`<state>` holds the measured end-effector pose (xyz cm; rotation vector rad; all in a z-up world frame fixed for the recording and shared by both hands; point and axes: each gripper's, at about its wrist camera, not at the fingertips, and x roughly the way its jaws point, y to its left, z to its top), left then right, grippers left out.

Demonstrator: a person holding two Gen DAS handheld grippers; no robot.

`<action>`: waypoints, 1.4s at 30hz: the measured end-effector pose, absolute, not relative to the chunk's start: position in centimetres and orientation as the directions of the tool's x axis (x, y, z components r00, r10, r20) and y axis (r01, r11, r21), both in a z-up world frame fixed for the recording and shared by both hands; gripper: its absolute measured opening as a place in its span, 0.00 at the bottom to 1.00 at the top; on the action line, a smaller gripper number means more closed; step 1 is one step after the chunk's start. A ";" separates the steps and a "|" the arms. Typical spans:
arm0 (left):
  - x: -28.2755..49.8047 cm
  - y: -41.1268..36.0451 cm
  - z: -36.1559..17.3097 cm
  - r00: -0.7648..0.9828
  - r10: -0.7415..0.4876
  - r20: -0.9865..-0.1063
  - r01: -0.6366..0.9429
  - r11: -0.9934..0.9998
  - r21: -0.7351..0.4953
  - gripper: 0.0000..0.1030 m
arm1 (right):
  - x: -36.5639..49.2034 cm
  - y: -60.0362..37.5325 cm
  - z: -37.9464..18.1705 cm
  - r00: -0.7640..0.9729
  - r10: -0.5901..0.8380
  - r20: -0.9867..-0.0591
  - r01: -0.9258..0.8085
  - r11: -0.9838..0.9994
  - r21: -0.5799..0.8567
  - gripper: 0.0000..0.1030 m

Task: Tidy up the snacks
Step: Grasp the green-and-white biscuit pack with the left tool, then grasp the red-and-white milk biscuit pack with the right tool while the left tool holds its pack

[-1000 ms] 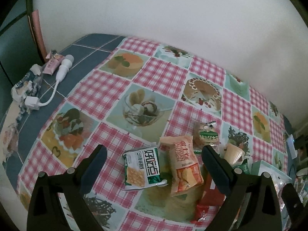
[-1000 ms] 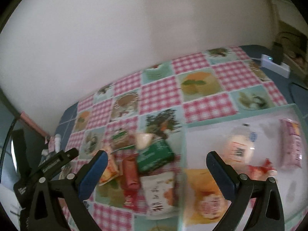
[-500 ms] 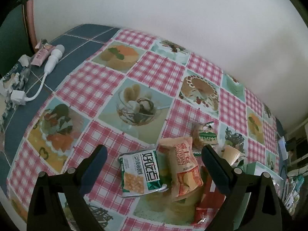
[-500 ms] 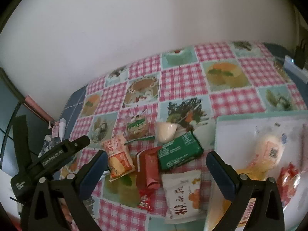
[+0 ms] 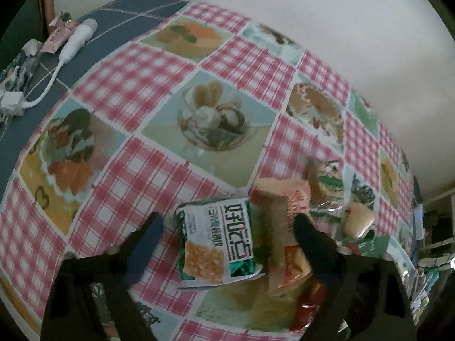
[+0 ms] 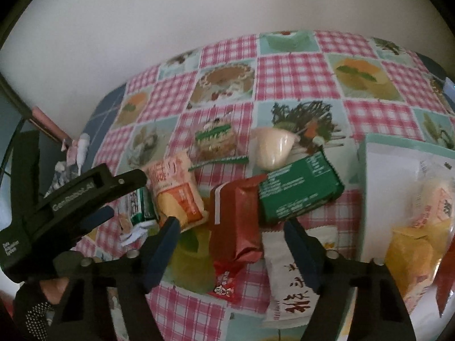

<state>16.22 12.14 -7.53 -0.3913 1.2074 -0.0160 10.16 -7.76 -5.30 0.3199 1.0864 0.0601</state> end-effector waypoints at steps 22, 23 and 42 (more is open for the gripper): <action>16.0 11.7 -7.9 0.331 -0.165 -0.929 -0.177 0.956 -0.232 0.50 | 10.3 -6.0 -6.0 0.450 0.129 -0.884 0.074 0.981 0.181 0.31; 16.0 11.7 -7.8 0.336 -0.164 -0.928 -0.177 0.956 -0.233 0.50 | 10.3 -5.9 -6.0 0.448 0.129 -0.885 0.072 0.981 0.180 0.31; 16.0 11.2 -8.7 0.300 -0.151 -0.942 -0.164 0.965 -0.206 0.50 | 10.8 -3.4 -8.0 0.387 0.051 -0.921 0.024 0.998 0.066 0.46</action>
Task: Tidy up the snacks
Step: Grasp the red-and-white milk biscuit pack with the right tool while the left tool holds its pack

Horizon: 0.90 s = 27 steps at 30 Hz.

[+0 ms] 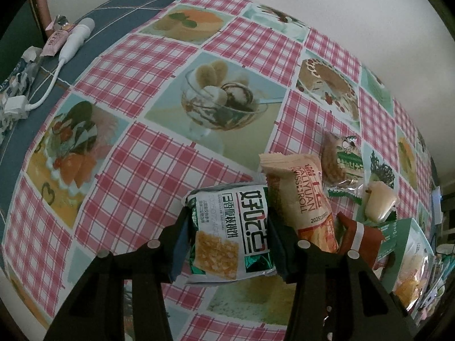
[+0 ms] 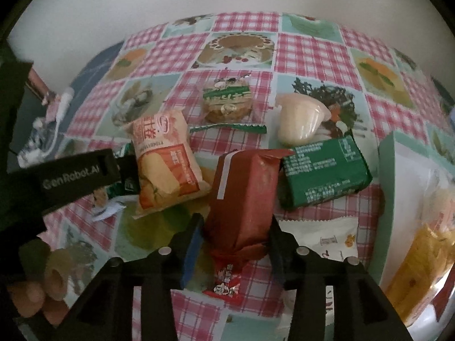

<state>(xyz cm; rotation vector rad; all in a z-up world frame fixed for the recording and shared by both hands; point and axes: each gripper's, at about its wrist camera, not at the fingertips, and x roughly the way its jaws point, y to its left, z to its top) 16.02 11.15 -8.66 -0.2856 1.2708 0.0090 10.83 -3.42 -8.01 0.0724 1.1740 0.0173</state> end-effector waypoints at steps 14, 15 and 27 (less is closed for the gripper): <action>16.1 11.1 -8.6 0.296 -0.168 -0.940 -0.150 0.964 -0.220 0.51 | 11.4 -2.8 -8.3 0.399 -0.018 -0.917 0.029 1.000 -0.007 0.46; 16.1 11.1 -8.5 0.298 -0.174 -0.939 -0.149 0.963 -0.226 0.51 | 11.2 -3.1 -8.0 0.401 -0.003 -0.916 0.027 1.000 0.009 0.46; 15.7 12.0 -3.7 0.414 -0.169 -0.894 -0.135 0.960 -0.244 0.50 | 10.4 -4.4 -3.2 0.500 0.046 -0.865 0.036 0.997 0.074 0.31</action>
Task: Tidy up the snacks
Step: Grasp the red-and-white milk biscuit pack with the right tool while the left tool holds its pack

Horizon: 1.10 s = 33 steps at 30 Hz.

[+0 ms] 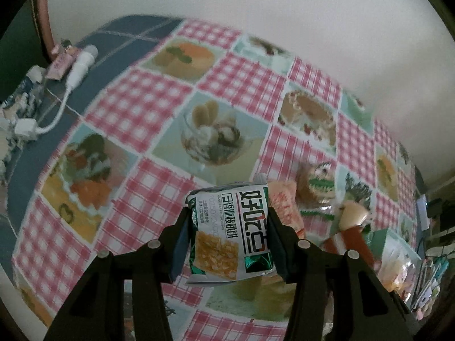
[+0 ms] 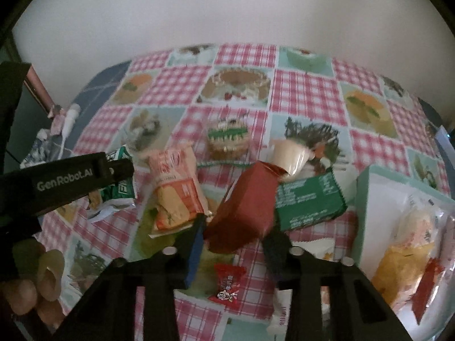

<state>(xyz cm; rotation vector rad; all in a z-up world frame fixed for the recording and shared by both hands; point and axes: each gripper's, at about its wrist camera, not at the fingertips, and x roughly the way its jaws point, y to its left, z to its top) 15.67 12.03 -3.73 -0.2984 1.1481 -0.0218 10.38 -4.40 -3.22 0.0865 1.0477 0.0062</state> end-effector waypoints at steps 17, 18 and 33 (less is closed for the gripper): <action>15.3 12.6 -3.2 0.419 -0.177 -0.891 -0.144 0.955 -0.258 0.50 | 10.7 -7.1 -4.0 0.487 0.173 -0.856 0.072 0.969 0.236 0.24; 15.3 12.6 -3.3 0.416 -0.180 -0.891 -0.146 0.954 -0.261 0.50 | 10.9 -7.2 -4.4 0.481 0.180 -0.858 0.080 0.966 0.247 0.28; 15.7 12.6 -4.5 0.388 -0.243 -0.889 -0.156 0.933 -0.323 0.50 | 14.0 -4.7 -5.4 0.499 0.147 -0.854 -0.008 0.986 0.166 0.56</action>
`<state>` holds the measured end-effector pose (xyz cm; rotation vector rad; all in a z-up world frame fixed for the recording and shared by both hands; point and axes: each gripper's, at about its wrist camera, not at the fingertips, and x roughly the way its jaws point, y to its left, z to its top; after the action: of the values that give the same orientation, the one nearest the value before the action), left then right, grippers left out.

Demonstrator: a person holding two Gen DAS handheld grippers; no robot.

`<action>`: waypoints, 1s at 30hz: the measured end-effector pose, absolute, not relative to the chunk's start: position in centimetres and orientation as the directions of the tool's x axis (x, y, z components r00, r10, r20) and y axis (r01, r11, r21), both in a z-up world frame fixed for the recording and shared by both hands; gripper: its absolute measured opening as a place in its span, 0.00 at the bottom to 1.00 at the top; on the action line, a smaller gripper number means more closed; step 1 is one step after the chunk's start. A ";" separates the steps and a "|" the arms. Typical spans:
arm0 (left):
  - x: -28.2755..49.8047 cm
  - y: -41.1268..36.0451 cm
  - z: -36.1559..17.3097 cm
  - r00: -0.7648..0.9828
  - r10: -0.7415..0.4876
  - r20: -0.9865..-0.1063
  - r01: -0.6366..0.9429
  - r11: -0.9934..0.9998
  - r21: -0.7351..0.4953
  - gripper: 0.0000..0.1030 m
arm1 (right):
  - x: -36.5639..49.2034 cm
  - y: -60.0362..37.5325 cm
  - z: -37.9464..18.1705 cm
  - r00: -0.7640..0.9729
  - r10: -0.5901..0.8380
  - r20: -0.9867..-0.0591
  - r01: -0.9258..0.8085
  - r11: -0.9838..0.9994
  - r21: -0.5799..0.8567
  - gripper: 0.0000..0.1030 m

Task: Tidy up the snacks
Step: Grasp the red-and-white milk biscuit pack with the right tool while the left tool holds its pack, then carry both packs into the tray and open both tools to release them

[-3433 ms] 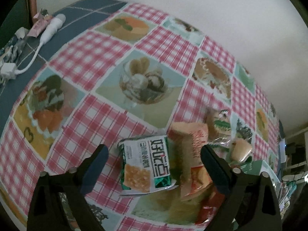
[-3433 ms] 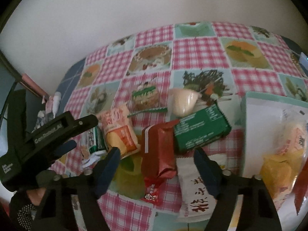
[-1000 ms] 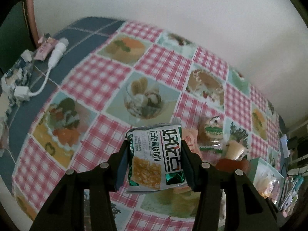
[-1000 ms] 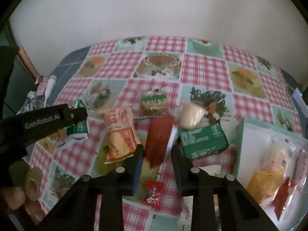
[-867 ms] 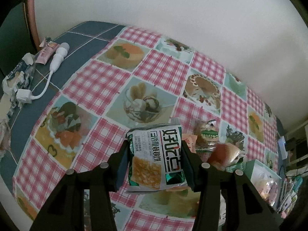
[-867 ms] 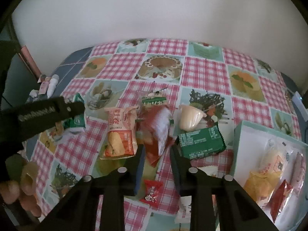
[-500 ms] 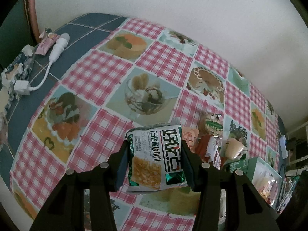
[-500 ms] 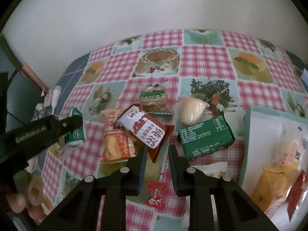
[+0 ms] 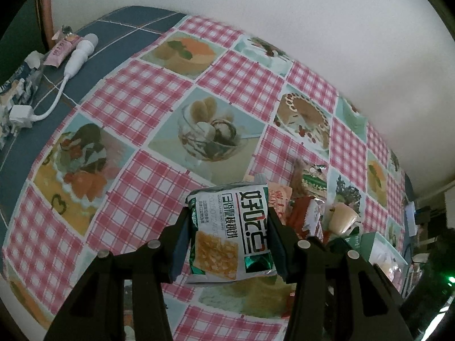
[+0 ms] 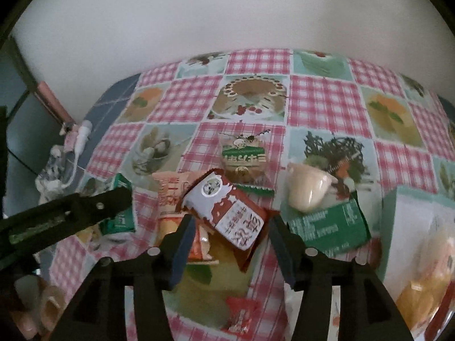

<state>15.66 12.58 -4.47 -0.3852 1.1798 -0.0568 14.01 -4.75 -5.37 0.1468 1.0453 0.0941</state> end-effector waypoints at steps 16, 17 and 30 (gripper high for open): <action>16.3 12.9 -5.9 0.351 -0.275 -0.895 -0.184 0.917 -0.354 0.50 | 16.9 -4.3 -8.1 0.458 0.125 -0.880 -0.001 0.990 0.140 0.57; 16.3 12.9 -6.0 0.350 -0.277 -0.895 -0.183 0.917 -0.355 0.50 | 16.9 -4.2 -8.2 0.457 0.121 -0.881 -0.003 0.991 0.134 0.52; 16.0 13.2 -4.8 0.384 -0.258 -0.887 -0.180 0.921 -0.346 0.50 | 15.1 -3.7 -5.8 0.474 0.093 -0.876 -0.011 0.995 0.100 0.41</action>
<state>16.03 13.22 -4.81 -0.4228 1.1863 -0.0516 15.08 -3.67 -5.77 0.0846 1.0756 0.0638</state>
